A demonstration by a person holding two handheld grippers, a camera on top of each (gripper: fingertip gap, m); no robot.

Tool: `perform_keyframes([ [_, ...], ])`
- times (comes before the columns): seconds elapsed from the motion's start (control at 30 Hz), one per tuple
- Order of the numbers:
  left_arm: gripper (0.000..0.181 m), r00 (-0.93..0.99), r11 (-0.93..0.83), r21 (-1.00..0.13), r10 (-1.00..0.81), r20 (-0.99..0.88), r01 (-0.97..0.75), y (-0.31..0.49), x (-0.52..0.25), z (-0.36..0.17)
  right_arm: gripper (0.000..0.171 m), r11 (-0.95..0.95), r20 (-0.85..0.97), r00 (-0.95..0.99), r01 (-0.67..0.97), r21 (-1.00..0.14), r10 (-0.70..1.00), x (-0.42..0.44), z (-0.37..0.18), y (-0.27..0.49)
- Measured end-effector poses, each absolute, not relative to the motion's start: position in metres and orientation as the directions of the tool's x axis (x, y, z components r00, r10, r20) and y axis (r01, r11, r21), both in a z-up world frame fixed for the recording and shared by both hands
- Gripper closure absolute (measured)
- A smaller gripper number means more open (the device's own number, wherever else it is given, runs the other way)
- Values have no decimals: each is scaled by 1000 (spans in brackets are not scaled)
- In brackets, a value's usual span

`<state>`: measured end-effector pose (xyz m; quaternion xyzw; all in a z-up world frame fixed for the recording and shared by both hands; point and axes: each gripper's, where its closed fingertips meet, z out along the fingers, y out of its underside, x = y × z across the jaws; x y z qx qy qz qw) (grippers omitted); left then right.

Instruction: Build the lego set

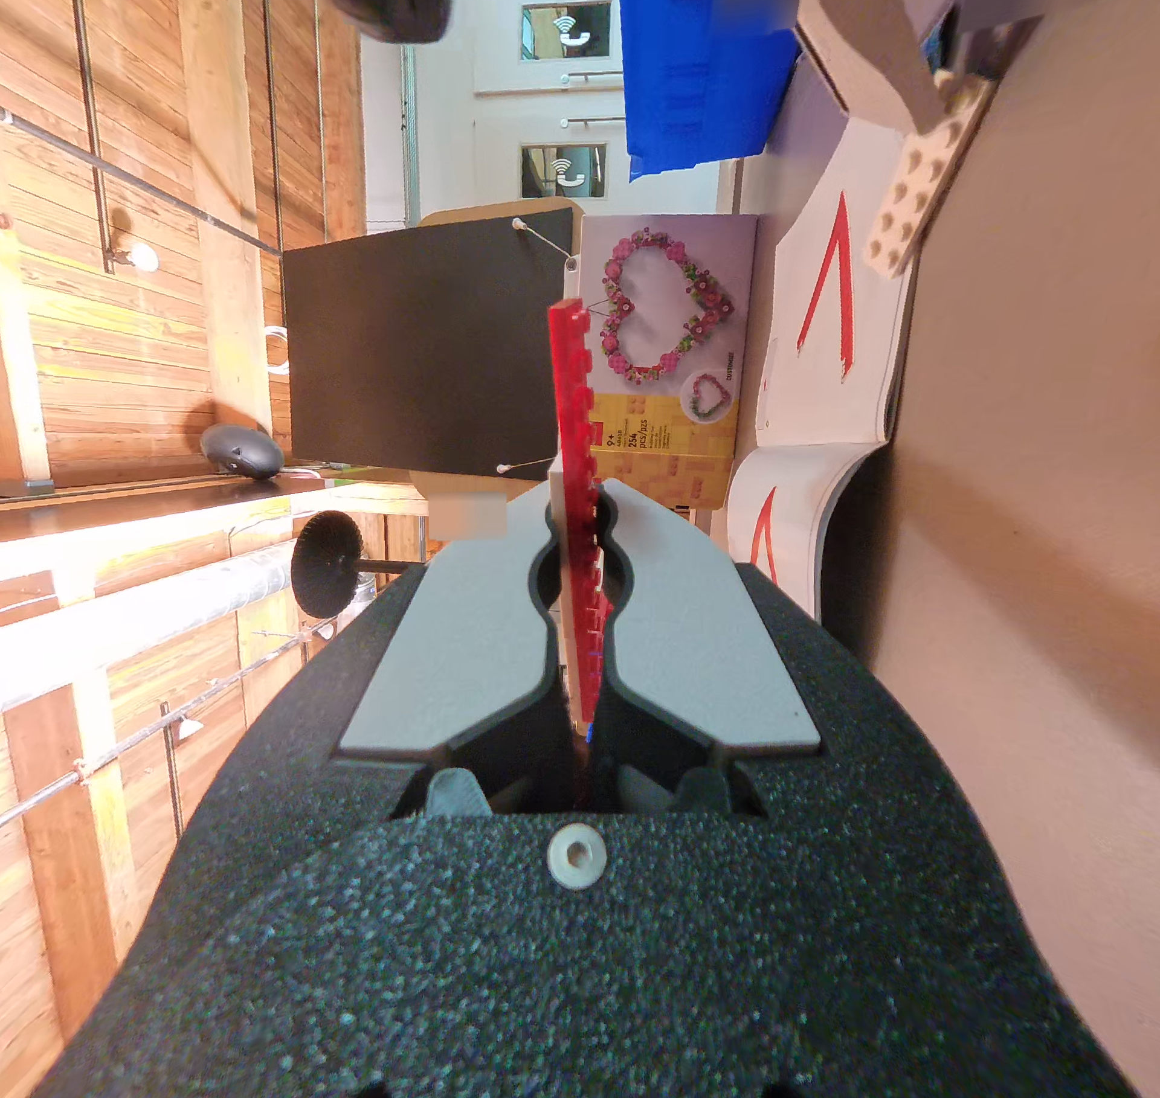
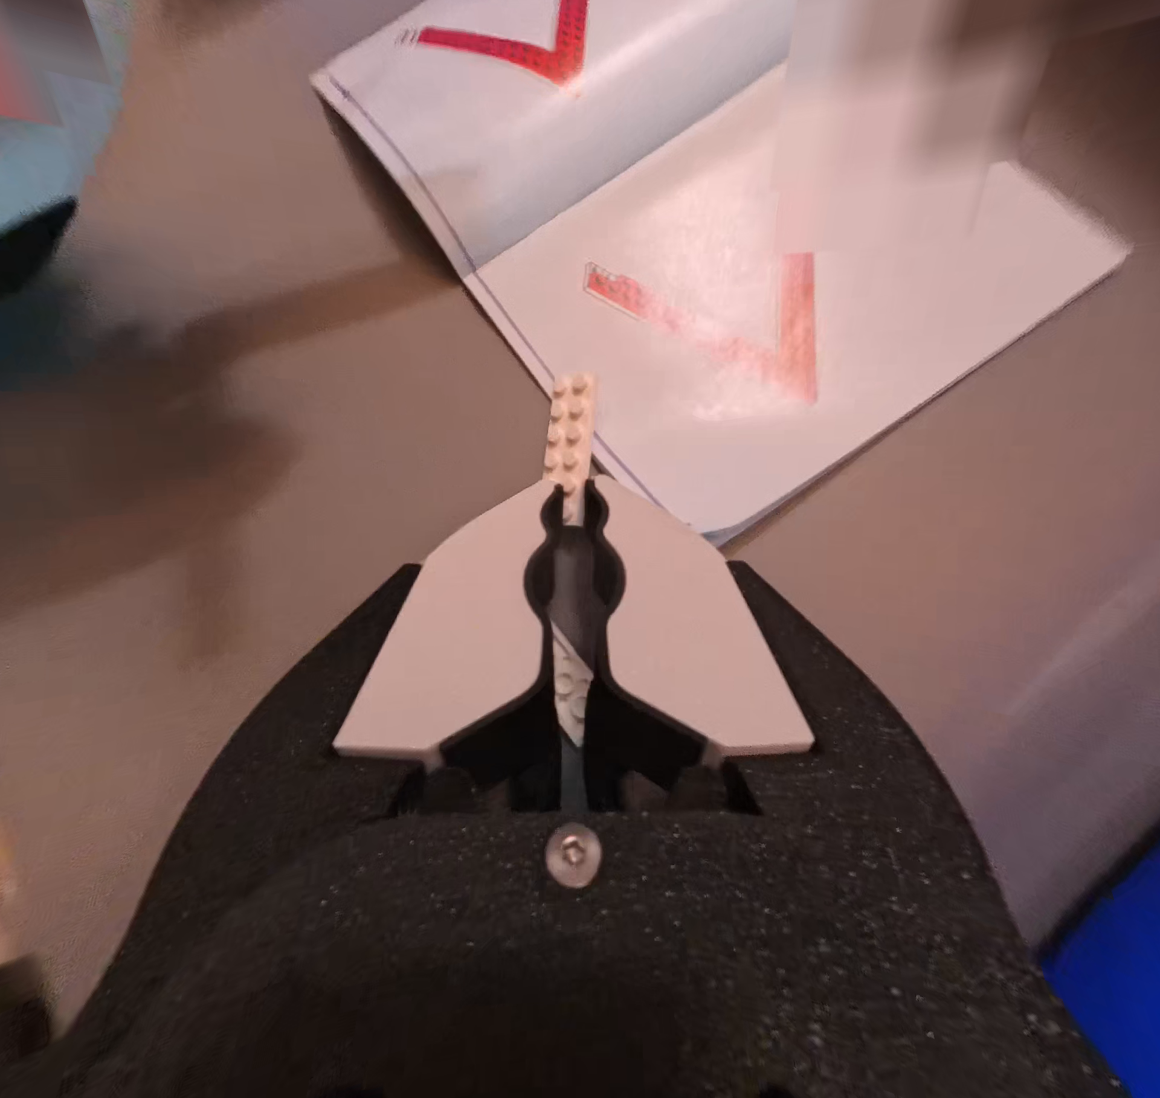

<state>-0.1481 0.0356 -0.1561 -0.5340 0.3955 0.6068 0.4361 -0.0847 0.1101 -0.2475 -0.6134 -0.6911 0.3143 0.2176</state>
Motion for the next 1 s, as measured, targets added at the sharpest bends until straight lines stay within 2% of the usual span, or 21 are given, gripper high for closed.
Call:
perform_keyframes([
  [0.07, 175, -50, -308, 15, 105, -993, -951, 36, -148, -157, 165, 257, 140, -225, 668, -698, 964, -86, -239, 110],
  [0.13, 175, -55, -312, 20, 104, -993, -950, 36, -149, -157, 165, 500, 431, -267, 585, -638, 862, -88, -224, 112],
  [0.23, 175, -46, -332, 16, 84, -995, -943, 37, -152, -160, 165, 837, 829, -276, 419, -352, 487, -91, -198, 109],
  [0.3, 175, -40, -358, 15, 62, -997, -934, 38, -156, -163, 165, 936, 950, -195, 304, -178, 243, -92, -173, 95],
  [0.43, 175, 47, -381, -45, 5, -999, -923, 40, -160, -170, 165, 972, 991, -72, 199, 122, -110, -90, -138, 68],
  [0.53, 175, 156, -389, -124, -51, -986, -913, 42, -156, -174, 165, 932, 941, -52, 133, 337, -333, -90, -131, 51],
  [0.63, 175, 254, -418, -189, -104, -962, -888, 41, -156, -175, 165, 863, 867, -55, 92, 497, -494, -93, -129, 45],
  [0.73, 175, 320, -414, -262, -75, -944, -872, 40, -152, -161, 165, 825, 829, -34, 78, 559, -558, -97, -122, 44],
  [0.83, 175, 343, -414, -306, -18, -939, -857, 40, -151, -144, 165, 827, 830, 2, 79, 557, -558, -98, -112, 41],
  [1.0, 175, 307, -423, -291, 32, -951, -858, 43, -153, -132, 165, 818, 820, 19, 88, 569, -572, -99, -101, 39],
])
